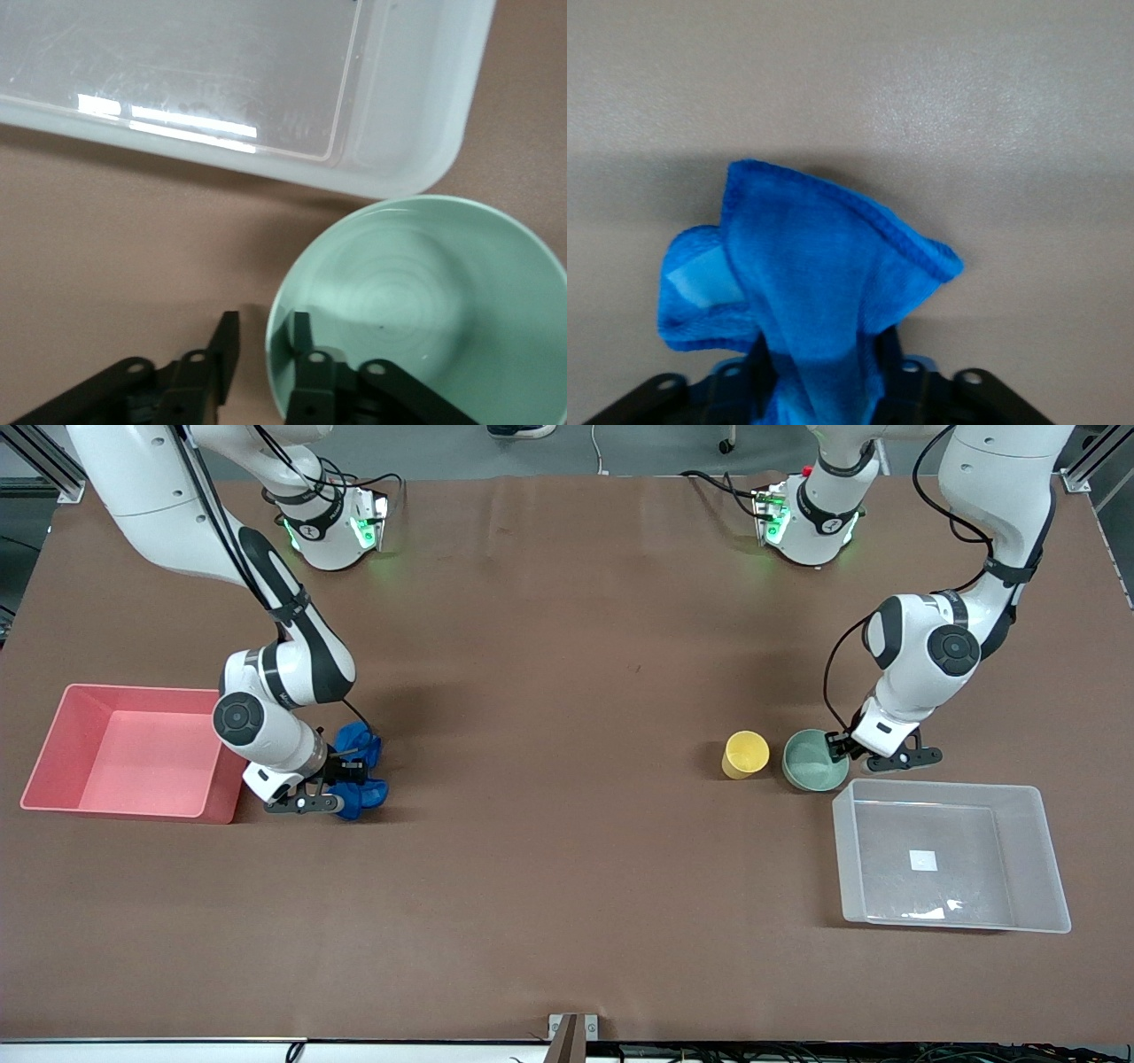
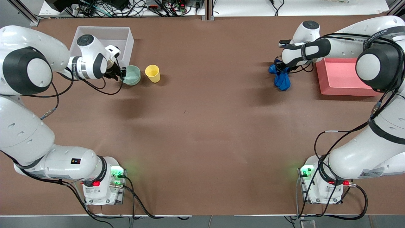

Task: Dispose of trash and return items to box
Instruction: 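Grasp the blue cloth with the right gripper while the left gripper grasps the bowl, then carry the cloth into the pink bin while the left gripper lowers the bowl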

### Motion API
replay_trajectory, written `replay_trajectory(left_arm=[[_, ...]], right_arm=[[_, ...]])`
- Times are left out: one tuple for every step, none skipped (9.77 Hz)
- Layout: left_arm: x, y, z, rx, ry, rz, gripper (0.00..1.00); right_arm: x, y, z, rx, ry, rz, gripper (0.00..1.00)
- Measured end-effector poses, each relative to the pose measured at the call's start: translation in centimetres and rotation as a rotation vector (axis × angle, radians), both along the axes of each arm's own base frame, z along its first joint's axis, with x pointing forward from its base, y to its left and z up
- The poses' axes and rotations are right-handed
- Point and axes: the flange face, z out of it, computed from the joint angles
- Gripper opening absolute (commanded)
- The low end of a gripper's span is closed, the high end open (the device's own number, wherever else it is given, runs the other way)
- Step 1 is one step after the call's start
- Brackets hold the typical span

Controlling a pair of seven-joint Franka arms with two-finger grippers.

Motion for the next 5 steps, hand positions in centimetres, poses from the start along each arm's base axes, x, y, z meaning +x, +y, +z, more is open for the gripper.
replay_trajectory(left_arm=[[0.0,0.0,0.3,-0.001,-0.006,0.000,0.00],[0.2,-0.1,1.6,-0.003,-0.029,-0.002,0.00],[0.1,-0.2,3.6,-0.005,-0.043,-0.003,0.00],[-0.2,-0.2,6.1,-0.005,-0.019,-0.010,0.00],[-0.7,-0.1,9.1,-0.005,0.009,-0.030,0.00]], right_arm=[[0.1,0.4,0.3,0.003,-0.005,-0.020,0.01],[0.4,1.1,0.7,0.007,-0.006,-0.037,0.01],[1.1,1.5,2.0,0.002,0.015,-0.048,0.01],[2.3,1.2,5.2,-0.013,0.047,-0.061,0.01],[3.5,-0.4,10.4,-0.031,0.069,-0.077,0.01]])
